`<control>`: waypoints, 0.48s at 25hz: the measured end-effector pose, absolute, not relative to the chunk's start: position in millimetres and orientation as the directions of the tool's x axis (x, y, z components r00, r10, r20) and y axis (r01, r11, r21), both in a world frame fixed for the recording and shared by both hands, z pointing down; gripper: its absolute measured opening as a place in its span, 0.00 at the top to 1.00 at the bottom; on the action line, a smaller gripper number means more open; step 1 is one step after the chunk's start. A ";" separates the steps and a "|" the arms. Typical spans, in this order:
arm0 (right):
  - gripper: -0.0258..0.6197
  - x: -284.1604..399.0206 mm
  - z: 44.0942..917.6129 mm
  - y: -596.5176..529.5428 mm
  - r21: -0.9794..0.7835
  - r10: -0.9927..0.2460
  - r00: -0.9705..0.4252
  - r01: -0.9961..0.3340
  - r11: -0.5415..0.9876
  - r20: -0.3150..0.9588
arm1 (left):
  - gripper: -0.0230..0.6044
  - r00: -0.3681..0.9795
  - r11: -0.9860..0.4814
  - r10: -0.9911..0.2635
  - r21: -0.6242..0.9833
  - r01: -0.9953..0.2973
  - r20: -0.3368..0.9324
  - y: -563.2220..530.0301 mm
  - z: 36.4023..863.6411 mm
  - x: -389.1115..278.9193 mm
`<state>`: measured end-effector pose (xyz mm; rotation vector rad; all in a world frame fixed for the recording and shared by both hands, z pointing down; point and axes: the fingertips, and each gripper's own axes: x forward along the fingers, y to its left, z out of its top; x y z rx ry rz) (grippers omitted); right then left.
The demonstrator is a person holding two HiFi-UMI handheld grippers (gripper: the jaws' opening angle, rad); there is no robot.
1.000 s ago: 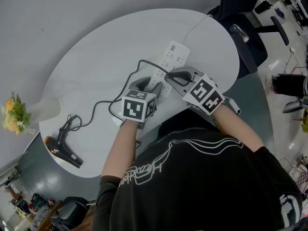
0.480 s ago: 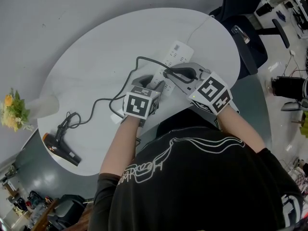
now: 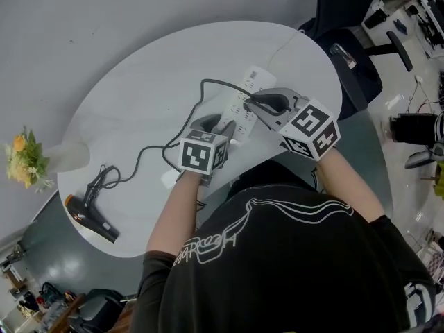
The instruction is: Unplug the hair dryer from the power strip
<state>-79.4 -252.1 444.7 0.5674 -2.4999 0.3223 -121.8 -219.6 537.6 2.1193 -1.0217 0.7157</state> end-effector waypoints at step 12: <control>0.92 -76.0 414.5 -222.8 -0.218 -0.309 -0.831 -0.445 0.869 0.462 | 0.83 0.631 -0.424 -0.639 0.483 -0.766 0.439 -188.0 438.4 -135.2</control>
